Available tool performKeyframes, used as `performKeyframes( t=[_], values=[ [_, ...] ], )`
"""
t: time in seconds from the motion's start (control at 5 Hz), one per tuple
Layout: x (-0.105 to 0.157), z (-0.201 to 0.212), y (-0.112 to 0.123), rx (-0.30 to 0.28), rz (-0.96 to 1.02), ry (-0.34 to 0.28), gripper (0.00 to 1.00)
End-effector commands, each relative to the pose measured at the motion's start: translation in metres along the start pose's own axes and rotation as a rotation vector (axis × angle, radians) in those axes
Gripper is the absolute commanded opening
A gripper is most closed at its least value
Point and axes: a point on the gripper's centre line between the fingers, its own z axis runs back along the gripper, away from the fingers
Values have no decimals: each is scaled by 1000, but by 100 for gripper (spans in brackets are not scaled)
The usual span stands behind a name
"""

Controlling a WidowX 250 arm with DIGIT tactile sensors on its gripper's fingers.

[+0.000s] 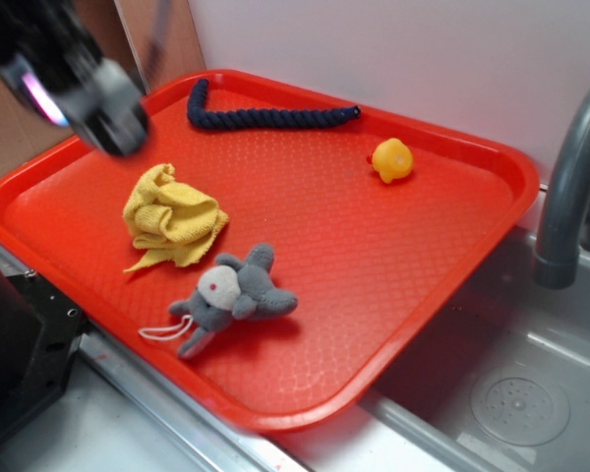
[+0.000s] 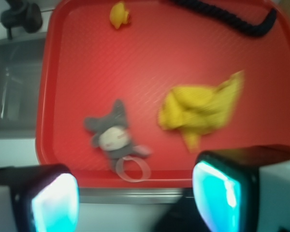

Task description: Grab the gray animal.

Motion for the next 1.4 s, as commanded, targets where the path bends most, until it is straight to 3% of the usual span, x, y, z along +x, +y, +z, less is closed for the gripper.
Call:
performKeyframes(
  t=[0.0,0.2,0.4,0.8,1.0,1.2],
  values=[
    [-6,-82,-9,-78,8,44,100],
    [5,-103,-3,-71,-92,83,100],
    [29,-107,10,-78,-131,88,100],
    [52,-111,18,-73,-160,123,100],
    [54,-112,19,-52,-167,136,0],
    [52,-113,19,-43,-161,149,0]
  ],
)
